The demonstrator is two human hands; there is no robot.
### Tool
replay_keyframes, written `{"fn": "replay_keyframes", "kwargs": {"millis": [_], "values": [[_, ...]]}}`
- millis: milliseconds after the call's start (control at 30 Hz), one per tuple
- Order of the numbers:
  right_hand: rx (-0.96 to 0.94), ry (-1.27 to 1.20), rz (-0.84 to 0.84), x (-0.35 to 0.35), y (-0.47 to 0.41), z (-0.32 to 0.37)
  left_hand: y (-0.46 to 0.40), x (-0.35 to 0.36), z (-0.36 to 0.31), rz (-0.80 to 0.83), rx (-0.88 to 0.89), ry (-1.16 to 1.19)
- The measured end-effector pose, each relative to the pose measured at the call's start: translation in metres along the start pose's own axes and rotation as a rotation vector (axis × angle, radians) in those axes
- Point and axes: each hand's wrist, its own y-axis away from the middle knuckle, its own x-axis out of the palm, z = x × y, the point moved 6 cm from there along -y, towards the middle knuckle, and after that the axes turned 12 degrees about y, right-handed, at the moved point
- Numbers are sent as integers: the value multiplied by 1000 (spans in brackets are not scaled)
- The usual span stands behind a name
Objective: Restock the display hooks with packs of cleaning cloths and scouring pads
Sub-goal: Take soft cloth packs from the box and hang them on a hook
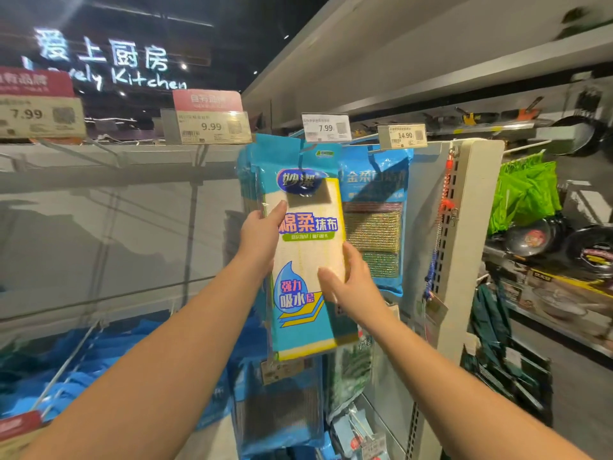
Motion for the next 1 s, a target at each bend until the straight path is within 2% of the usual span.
{"fn": "replay_keyframes", "kwargs": {"millis": [167, 333, 400, 533, 800, 1000], "values": [[13, 62, -10, 21, -17, -12, -5, -15, 11, -29, 75, -144], [26, 125, -39, 35, -41, -20, -15, -42, 37, -26, 120, -581], [31, 146, -46, 44, -50, -21, -21, -46, 38, -46, 164, -680], [38, 176, -37, 61, -72, -17, -39, -49, 34, -88, 200, -717], [140, 212, 12, 95, -108, -5, -84, -69, 37, -121, 129, -712], [219, 233, -8, 99, -108, -1, -100, -73, 40, -66, 98, -703]]}}
